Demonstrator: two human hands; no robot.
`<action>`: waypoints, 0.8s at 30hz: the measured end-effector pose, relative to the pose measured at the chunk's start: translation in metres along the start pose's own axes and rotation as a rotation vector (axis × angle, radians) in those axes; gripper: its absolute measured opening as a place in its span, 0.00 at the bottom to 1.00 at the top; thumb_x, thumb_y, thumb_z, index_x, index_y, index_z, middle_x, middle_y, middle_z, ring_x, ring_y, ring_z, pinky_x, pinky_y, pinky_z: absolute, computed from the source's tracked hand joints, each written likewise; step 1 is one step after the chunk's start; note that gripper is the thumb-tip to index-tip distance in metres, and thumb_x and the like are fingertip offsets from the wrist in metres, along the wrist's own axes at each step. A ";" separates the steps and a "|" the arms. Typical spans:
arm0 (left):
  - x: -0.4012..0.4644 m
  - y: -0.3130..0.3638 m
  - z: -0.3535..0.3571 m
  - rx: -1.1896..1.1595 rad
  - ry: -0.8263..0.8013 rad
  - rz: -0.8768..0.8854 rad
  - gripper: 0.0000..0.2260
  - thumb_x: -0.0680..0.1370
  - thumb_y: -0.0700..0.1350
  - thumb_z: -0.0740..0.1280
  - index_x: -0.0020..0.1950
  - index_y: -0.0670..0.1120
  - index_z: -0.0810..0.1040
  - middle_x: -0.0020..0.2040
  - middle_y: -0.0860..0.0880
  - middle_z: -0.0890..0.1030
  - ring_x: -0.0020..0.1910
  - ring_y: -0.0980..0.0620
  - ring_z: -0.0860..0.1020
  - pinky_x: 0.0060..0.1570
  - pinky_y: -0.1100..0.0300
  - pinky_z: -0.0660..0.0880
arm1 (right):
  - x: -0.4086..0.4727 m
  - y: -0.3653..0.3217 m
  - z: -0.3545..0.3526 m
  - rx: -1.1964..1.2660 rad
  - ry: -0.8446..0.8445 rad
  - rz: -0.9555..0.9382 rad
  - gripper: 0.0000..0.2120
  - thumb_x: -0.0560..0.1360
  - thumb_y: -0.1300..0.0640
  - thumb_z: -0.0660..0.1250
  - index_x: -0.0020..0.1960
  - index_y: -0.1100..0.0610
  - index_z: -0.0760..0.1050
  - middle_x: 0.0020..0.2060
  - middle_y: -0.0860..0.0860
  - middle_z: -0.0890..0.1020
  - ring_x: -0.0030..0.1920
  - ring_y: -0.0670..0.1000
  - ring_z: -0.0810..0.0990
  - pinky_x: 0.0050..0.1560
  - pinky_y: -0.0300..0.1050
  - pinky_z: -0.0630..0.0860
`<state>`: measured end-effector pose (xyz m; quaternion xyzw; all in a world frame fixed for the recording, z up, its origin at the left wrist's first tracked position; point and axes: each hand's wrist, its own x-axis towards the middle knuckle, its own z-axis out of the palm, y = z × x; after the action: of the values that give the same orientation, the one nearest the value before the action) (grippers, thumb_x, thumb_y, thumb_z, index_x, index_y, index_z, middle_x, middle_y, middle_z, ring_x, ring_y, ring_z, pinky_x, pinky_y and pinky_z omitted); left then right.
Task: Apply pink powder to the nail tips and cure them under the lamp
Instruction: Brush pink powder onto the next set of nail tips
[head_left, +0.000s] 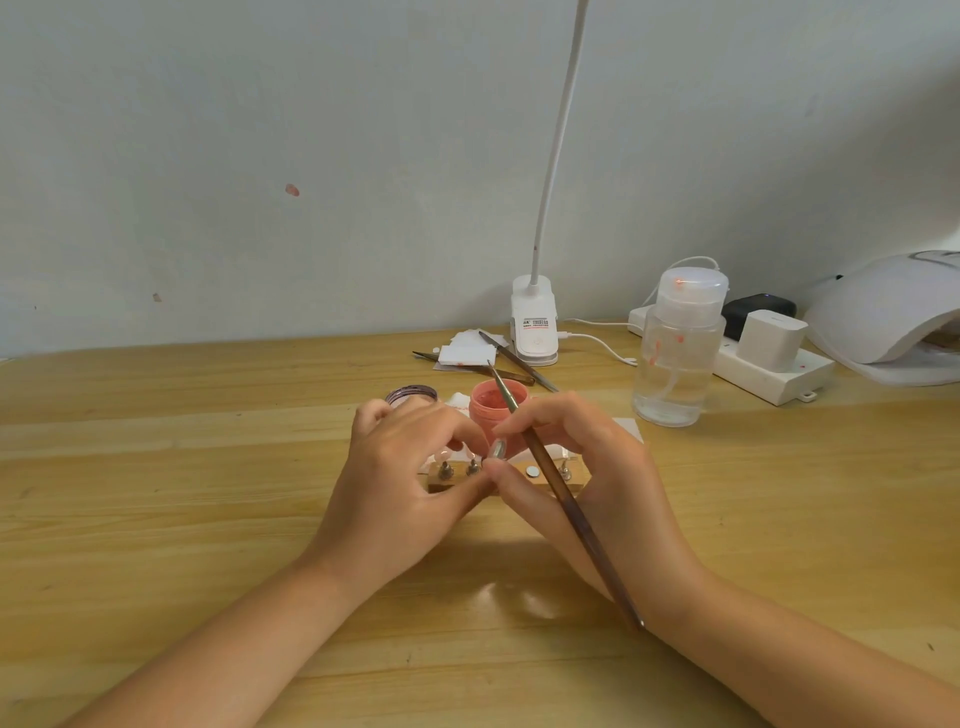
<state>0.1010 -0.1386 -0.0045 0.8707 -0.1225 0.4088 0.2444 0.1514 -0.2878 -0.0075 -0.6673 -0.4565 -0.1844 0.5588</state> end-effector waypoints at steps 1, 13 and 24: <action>0.000 0.000 0.000 -0.014 0.011 -0.006 0.06 0.69 0.55 0.65 0.40 0.54 0.73 0.36 0.64 0.73 0.44 0.68 0.68 0.47 0.67 0.59 | 0.000 -0.001 0.000 0.005 -0.002 0.009 0.17 0.66 0.66 0.75 0.47 0.50 0.74 0.45 0.47 0.80 0.43 0.41 0.81 0.49 0.33 0.75; 0.002 -0.005 -0.001 -0.201 0.074 -0.234 0.08 0.67 0.42 0.74 0.38 0.55 0.83 0.38 0.64 0.80 0.48 0.64 0.77 0.55 0.46 0.68 | 0.020 -0.009 -0.018 0.180 0.096 0.125 0.09 0.72 0.48 0.60 0.44 0.48 0.78 0.30 0.40 0.80 0.33 0.36 0.78 0.36 0.27 0.71; 0.007 -0.003 -0.002 -0.300 0.098 -0.272 0.05 0.65 0.46 0.70 0.37 0.57 0.79 0.36 0.67 0.80 0.41 0.67 0.77 0.46 0.76 0.68 | 0.074 0.011 -0.036 -0.024 0.021 0.372 0.11 0.75 0.50 0.65 0.37 0.54 0.77 0.23 0.46 0.79 0.25 0.42 0.74 0.30 0.31 0.72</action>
<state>0.1048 -0.1348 0.0009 0.8123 -0.0513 0.3910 0.4297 0.2079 -0.2903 0.0530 -0.7449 -0.3171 -0.0901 0.5801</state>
